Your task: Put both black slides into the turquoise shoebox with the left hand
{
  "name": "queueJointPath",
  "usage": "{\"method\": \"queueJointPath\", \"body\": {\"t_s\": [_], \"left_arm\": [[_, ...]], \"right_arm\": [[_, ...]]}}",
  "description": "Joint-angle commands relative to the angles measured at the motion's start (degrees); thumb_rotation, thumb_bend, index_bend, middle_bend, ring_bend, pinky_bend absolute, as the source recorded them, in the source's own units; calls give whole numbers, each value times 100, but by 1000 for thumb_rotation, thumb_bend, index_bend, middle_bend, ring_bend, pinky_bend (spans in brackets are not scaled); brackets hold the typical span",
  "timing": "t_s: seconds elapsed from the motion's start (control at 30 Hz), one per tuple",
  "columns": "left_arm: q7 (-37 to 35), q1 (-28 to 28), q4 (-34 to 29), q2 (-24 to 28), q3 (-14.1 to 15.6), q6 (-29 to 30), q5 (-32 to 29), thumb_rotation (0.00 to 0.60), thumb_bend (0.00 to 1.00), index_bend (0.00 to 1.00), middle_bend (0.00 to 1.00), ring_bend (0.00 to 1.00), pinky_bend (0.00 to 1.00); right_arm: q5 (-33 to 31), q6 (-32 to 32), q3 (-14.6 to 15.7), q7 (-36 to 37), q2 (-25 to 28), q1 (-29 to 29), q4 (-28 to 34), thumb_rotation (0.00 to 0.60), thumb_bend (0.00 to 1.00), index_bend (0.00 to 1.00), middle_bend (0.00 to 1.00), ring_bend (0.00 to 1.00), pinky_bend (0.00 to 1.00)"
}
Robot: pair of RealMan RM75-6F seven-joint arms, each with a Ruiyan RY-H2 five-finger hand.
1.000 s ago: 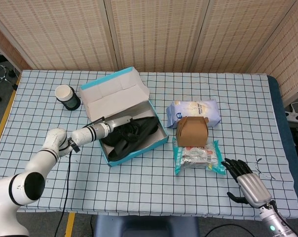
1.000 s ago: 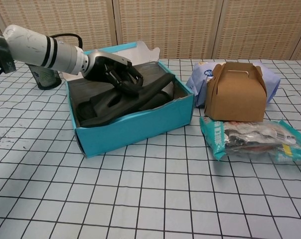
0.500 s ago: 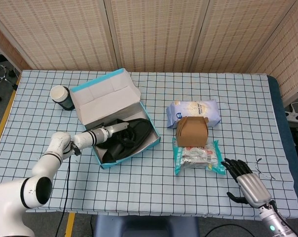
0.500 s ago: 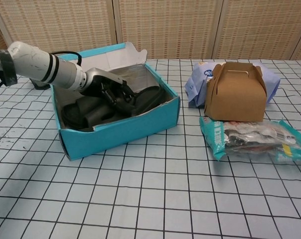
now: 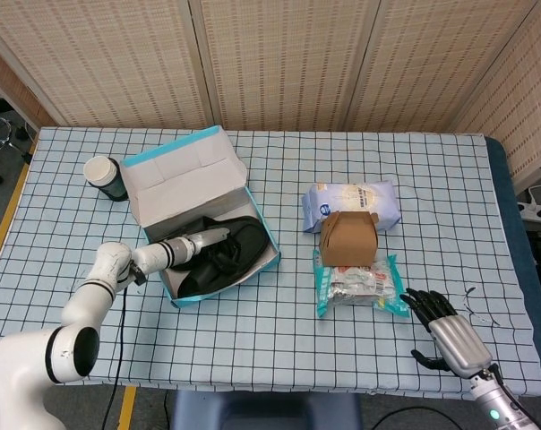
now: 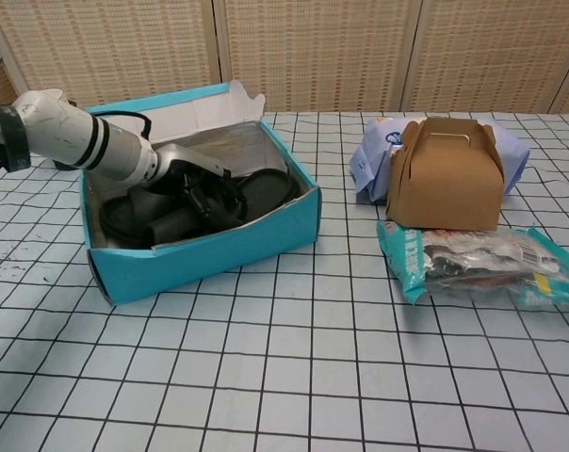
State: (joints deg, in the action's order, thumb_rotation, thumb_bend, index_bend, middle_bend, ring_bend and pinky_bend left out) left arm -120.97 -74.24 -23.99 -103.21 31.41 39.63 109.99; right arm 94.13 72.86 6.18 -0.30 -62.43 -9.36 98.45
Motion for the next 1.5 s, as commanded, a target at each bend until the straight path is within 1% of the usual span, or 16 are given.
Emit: {"method": "queueJointPath", "body": {"t_s": [0.03, 0.07, 0.1, 0.17, 0.23, 0.27, 0.33, 0.47, 0.67, 0.77, 0.87, 1.1, 1.2, 1.27, 1.37, 1.5], "left_arm": [[209, 32, 38, 39, -108, 93, -102, 600, 668, 504, 510, 289, 308], [287, 46, 28, 67, -178, 143, -164, 600, 625, 398, 395, 229, 278], [339, 55, 9, 88, -216, 182, -196, 600, 610, 356, 354, 206, 267], [388, 62, -6, 111, -257, 206, -233, 600, 574, 233, 239, 142, 237], [500, 75, -43, 175, -354, 285, -314, 600, 531, 65, 76, 46, 190], [602, 89, -109, 247, -440, 358, -387, 600, 516, 4, 13, 7, 166], [802, 159, -272, 458, -656, 562, -583, 600, 492, 0, 0, 0, 137], [1222, 278, -806, 813, -970, 794, -863, 600, 399, 0, 0, 0, 91], [1722, 434, -1462, 1271, -1351, 1131, -1157, 600, 359, 0, 0, 0, 38], [1959, 467, -1719, 1421, -1459, 1128, -1229, 600, 336, 0, 0, 0, 4], [2150, 461, -1897, 1490, -1469, 1004, -1214, 600, 324, 0, 0, 0, 0], [2410, 518, -1923, 1350, -1527, 739, -1241, 600, 303, 0, 0, 0, 0], [2601, 654, -1820, 1209, -1729, 823, -1408, 600, 280, 0, 0, 0, 0], [2711, 770, -1780, 1120, -1931, 935, -1577, 600, 259, 0, 0, 0, 0], [2963, 886, -1687, 1021, -2188, 1076, -1756, 600, 261, 0, 0, 0, 0], [3046, 863, -1697, 1097, -2220, 947, -1723, 600, 267, 0, 0, 0, 0]], "right_arm": [[23, 34, 7, 24, 18, 12, 3, 600, 165, 0, 0, 0, 0], [32, 46, 9, 34, 24, 15, 3, 600, 165, 0, 0, 0, 0], [37, 51, 11, 40, 28, 17, 2, 600, 165, 0, 0, 0, 0], [41, 55, 13, 45, 30, 18, 2, 600, 166, 0, 0, 0, 0], [52, 59, 18, 56, 36, 18, 1, 600, 166, 0, 0, 0, 0], [64, 58, 24, 68, 41, 16, 0, 600, 165, 0, 0, 0, 0], [93, 86, 32, 95, 57, 23, 4, 600, 165, 0, 0, 0, 0], [120, 96, 38, 117, 52, 20, 4, 600, 165, 0, 0, 0, 0], [121, 81, 44, 72, 31, 18, 14, 600, 165, 0, 0, 0, 0], [125, 88, 48, 57, 29, 23, 24, 600, 165, 0, 0, 0, 0], [137, 116, 49, 58, 36, 33, 33, 600, 165, 0, 0, 0, 0], [149, 176, 44, 95, 64, 54, 30, 600, 165, 0, 0, 0, 0], [142, 176, 40, 115, 76, 52, 24, 600, 165, 0, 0, 0, 0], [140, 160, 41, 119, 78, 45, 19, 600, 165, 0, 0, 0, 0], [133, 135, 44, 121, 80, 36, 20, 600, 165, 0, 0, 0, 0], [129, 136, 45, 120, 83, 39, 29, 600, 165, 0, 0, 0, 0]]}}
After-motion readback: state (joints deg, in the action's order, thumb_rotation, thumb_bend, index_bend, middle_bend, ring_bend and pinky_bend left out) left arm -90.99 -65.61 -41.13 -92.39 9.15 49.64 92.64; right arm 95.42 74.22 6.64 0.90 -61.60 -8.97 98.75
